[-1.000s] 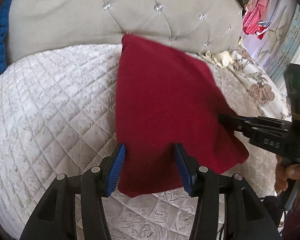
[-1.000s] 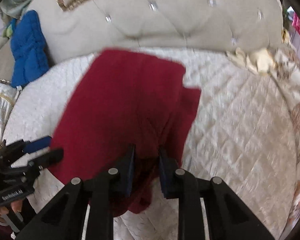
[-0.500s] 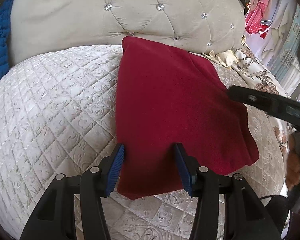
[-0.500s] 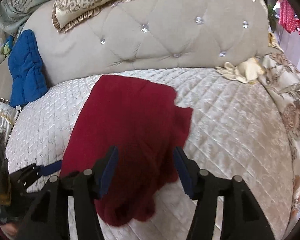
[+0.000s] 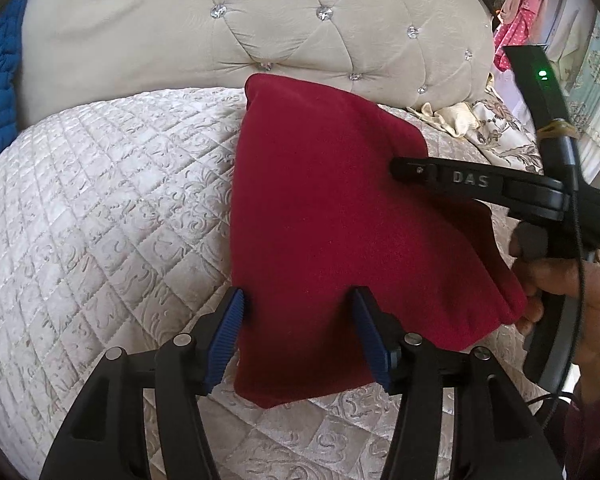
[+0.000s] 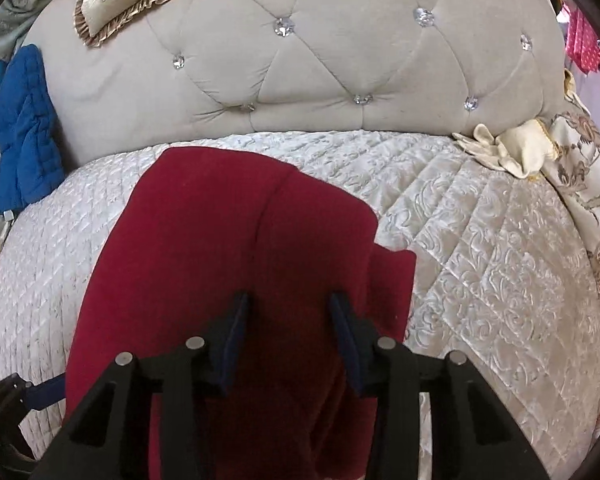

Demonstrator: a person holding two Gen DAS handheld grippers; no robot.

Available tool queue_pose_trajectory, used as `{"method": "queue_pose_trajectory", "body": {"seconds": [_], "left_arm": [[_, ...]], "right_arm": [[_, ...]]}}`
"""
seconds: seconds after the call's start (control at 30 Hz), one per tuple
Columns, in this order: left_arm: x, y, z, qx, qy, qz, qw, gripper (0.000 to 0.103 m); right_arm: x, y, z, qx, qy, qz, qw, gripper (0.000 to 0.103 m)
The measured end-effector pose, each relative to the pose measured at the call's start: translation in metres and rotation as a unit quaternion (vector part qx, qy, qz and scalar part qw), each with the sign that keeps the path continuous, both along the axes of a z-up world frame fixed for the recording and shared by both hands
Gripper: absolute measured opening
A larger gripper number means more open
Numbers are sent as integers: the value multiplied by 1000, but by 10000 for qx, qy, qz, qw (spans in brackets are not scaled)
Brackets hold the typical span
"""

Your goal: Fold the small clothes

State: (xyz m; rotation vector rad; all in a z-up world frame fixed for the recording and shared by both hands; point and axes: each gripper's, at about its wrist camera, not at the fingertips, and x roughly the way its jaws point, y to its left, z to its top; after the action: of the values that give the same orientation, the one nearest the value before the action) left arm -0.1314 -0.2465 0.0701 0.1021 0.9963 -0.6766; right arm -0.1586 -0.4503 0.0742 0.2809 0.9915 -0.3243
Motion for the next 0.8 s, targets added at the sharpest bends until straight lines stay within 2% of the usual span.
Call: {"method": "queue_pose_trajectory", "body": {"seconds": [0.23,0.33,0.43,0.53,0.67,0.8], "left_arm": [[1,5,0,-49,74,23,10000,34],[-1,5,0,-13,45,30,10000,34],[-3,4,1,23,46,40,10000,34],[-5,2,0,87,24,36,10000,34],[-6,3,3,112,8,41,9999,34],[-6,6,13,87,-113,59,9999,34]], "right_arm": [[-37,25,31,46,-203,156,9997,45],[-55,36,29,-10,-176,175,9997,45],[-63,39,12,-185,93,177,9996,45],[-67,35,1,-31,95,136,9999,45],[-72,36,12,-4,67,107,9999,45],[-79,38,30,-7,-165,123,9998,46]]}}
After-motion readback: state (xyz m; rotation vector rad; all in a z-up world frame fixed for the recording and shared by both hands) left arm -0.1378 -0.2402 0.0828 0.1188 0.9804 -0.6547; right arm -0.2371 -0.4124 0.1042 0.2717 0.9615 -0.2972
